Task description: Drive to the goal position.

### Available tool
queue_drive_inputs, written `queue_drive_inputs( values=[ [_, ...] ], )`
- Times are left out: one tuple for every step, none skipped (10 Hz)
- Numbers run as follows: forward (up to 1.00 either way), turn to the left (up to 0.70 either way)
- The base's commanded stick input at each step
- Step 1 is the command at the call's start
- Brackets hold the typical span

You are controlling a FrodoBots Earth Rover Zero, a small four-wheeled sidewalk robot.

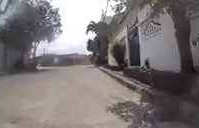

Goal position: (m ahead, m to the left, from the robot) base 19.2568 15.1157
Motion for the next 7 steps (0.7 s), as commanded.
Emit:
queue_drive_inputs(
  values=[
    [1.00,0.00],
    [1.00,0.00],
    [1.00,0.00],
    [1.00,0.00],
    [1.00,0.00],
    [1.00,0.00],
    [1.00,0.02]
  ],
)
